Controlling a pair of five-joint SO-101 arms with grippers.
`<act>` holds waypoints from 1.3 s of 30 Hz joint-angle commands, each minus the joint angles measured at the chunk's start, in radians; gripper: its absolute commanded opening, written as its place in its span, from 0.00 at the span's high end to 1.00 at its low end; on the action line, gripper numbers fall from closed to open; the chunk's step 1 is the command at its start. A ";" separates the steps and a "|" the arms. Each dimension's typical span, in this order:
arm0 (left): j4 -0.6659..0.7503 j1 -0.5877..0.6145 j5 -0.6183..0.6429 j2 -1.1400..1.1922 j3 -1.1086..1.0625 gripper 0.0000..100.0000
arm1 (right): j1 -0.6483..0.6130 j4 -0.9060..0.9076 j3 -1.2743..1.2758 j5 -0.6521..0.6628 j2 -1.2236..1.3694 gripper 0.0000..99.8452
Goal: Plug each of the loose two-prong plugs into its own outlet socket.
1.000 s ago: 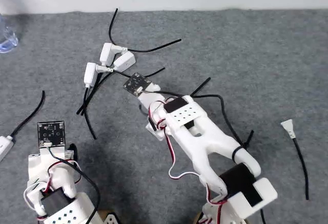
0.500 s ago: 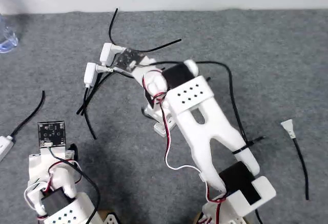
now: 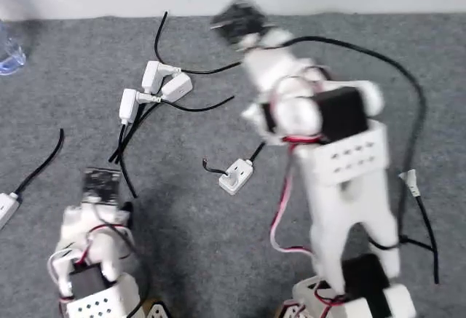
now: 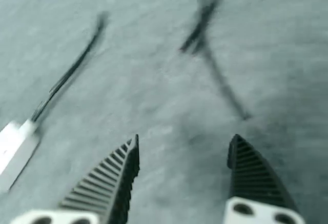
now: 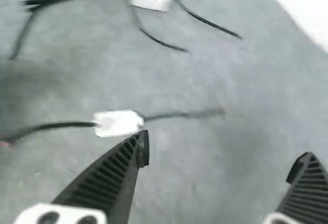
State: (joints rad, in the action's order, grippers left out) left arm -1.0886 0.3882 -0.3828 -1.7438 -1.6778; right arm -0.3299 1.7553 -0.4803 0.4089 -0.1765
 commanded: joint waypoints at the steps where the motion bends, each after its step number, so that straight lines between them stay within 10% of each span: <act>1: 0.066 -0.244 -0.002 0.003 0.024 0.73 | 0.199 0.039 0.110 0.002 -0.053 0.59; 12: 0.199 -0.753 0.213 0.012 -0.010 0.73 | 0.424 -0.366 0.767 -0.097 -0.093 0.59; 22: 0.399 -0.772 0.245 0.236 0.045 0.73 | 0.412 -0.684 1.063 -0.129 -0.124 0.59; 30: 0.321 -0.802 0.284 0.792 0.503 0.73 | 0.360 -0.811 1.165 -0.126 -0.122 0.59; 39: 0.592 -0.872 0.282 1.304 0.573 0.73 | 0.366 -0.817 1.168 -0.120 -0.122 0.59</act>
State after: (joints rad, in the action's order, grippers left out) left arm -0.5700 -0.4664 -0.1020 -0.5547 -1.1592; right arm 0.0384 0.9605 0.6935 0.2908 -0.2685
